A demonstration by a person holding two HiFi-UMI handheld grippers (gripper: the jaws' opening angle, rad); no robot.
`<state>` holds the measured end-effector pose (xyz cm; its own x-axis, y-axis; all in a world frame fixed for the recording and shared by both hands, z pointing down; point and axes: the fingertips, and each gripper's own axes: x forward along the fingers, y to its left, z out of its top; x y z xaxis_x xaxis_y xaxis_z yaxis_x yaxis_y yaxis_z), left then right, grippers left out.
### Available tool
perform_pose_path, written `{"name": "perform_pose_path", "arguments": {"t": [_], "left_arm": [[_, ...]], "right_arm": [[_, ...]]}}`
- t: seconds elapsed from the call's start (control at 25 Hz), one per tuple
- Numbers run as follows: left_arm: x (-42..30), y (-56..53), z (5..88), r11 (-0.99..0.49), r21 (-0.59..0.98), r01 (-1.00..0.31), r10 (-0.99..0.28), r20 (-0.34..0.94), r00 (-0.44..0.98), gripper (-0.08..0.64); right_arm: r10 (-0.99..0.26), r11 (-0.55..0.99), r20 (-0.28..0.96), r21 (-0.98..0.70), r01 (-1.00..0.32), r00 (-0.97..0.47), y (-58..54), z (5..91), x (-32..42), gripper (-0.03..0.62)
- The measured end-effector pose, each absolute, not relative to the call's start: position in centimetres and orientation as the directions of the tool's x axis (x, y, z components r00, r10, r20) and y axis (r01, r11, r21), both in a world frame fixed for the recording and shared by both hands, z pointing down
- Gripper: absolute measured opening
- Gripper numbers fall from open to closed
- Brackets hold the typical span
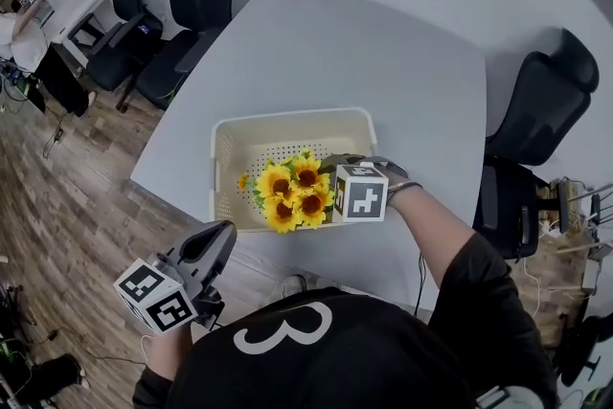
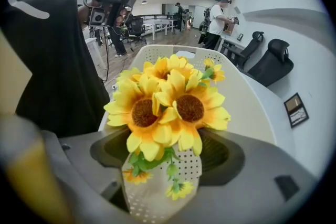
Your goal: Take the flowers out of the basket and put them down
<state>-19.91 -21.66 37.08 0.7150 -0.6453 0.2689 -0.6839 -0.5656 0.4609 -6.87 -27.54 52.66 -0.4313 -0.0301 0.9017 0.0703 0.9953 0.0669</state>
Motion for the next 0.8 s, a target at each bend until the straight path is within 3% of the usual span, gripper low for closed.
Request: {"name": "perform_pose_path", "arguments": {"t": [0.24, 0.8], "left_arm": [[-20.5, -21.6, 36.8, -0.552, 0.460, -0.696, -0.662, 0.266, 0.701, 0.014], [-23.4, -20.6, 37.2, -0.504, 0.468, -0.726, -0.690, 0.287, 0.664, 0.012]], "right_arm": [[0.004, 0.999, 0.866, 0.021, 0.046, -0.499, -27.9, 53.0, -9.5, 0.364], [-0.062, 0.997, 0.760, 0.081, 0.000, -0.647, -29.4, 54.1, -15.8, 0.364]]}}
